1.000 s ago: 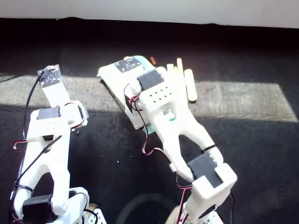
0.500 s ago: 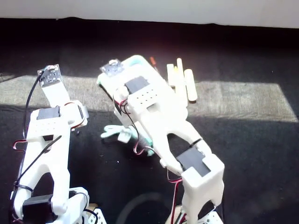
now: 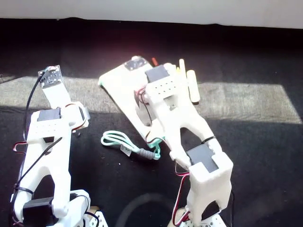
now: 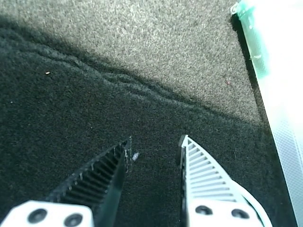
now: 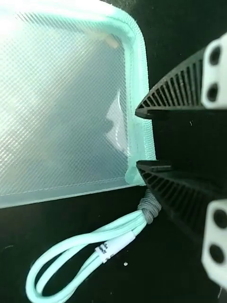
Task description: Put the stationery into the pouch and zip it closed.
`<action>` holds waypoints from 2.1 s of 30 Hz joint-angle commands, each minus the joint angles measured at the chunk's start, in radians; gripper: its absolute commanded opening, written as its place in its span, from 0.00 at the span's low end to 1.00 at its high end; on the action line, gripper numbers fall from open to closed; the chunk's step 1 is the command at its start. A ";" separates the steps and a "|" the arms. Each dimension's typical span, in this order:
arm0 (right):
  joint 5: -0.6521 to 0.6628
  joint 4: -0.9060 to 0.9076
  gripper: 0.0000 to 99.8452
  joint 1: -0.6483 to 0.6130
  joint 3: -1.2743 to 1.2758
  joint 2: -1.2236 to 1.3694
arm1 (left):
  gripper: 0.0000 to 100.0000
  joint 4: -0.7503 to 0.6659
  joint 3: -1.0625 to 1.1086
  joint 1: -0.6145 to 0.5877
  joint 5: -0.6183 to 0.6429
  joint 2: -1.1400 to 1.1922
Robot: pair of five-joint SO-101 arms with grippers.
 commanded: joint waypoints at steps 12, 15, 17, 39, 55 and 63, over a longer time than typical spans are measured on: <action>0.026 -0.503 0.15 -0.104 0.166 0.054 | 0.18 -0.009 -0.044 -0.010 -0.008 -0.008; 0.026 -0.453 0.15 -0.101 0.076 0.094 | 0.18 -0.009 -0.044 -0.010 -0.008 -0.008; 0.026 -0.367 0.15 -0.090 0.018 0.099 | 0.18 -0.009 -0.044 -0.008 -0.008 -0.008; 0.032 0.071 0.15 -0.191 -0.088 0.097 | 0.18 -0.015 -0.050 -0.010 -0.008 -0.008; 0.153 0.082 0.15 -0.295 0.107 0.096 | 0.18 -0.015 -0.050 -0.203 -0.012 -0.010; 0.215 0.162 0.15 -0.130 0.165 0.031 | 0.18 -0.015 -0.050 -0.220 -0.012 -0.010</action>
